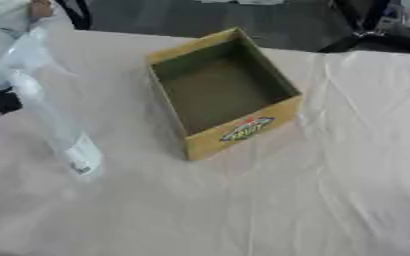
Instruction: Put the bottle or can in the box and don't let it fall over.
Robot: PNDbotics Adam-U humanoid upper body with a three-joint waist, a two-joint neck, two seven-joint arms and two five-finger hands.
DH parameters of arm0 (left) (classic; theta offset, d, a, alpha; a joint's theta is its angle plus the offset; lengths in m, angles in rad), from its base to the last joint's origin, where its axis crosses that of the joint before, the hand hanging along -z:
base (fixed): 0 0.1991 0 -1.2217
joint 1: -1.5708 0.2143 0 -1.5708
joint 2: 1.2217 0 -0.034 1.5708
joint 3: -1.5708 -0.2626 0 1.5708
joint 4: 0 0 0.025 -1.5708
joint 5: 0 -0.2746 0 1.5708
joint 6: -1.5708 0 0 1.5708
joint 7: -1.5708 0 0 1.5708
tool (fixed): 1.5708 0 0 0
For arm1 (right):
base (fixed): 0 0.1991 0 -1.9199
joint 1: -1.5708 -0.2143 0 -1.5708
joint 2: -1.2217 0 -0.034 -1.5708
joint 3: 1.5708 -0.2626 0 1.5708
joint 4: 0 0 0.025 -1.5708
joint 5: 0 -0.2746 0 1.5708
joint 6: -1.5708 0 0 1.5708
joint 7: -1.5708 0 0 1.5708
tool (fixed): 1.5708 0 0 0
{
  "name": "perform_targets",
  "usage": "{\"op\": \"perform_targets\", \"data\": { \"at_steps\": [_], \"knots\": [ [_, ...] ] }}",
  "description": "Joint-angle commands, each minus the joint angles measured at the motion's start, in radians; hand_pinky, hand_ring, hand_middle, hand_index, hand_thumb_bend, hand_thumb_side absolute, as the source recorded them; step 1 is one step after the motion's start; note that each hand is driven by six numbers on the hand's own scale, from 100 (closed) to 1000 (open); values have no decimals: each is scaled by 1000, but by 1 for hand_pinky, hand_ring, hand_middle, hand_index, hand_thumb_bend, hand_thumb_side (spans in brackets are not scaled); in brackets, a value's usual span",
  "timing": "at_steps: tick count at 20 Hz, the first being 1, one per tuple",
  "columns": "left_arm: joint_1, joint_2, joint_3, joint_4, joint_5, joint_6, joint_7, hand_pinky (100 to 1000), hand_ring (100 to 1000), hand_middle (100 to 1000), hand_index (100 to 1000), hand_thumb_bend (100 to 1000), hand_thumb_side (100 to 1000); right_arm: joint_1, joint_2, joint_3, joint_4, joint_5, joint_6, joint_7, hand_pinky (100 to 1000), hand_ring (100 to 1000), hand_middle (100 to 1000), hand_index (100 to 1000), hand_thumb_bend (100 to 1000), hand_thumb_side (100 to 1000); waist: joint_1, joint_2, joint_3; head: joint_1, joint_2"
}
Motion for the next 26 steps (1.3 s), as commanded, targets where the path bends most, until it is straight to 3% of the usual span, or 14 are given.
{"op": "perform_targets", "data": {
  "at_steps": [1, 26],
  "knots": [
    [-19, 34, 1, -6, 7, 10, -8, 1000, 1000, 1000, 904, 392, 765, -3, -23, -1, -12, -2, -1, 4, 914, 1000, 1000, 901, 100, 572, 4, -13, -2, 5, -13],
    [-84, 19, -28, 23, -12, 34, -31, 1000, 1000, 1000, 901, 395, 767, -8, -20, 1, -12, -7, 7, 10, 914, 1000, 1000, 902, 100, 573, 6, -12, -7, 6, -20]
  ]
}}
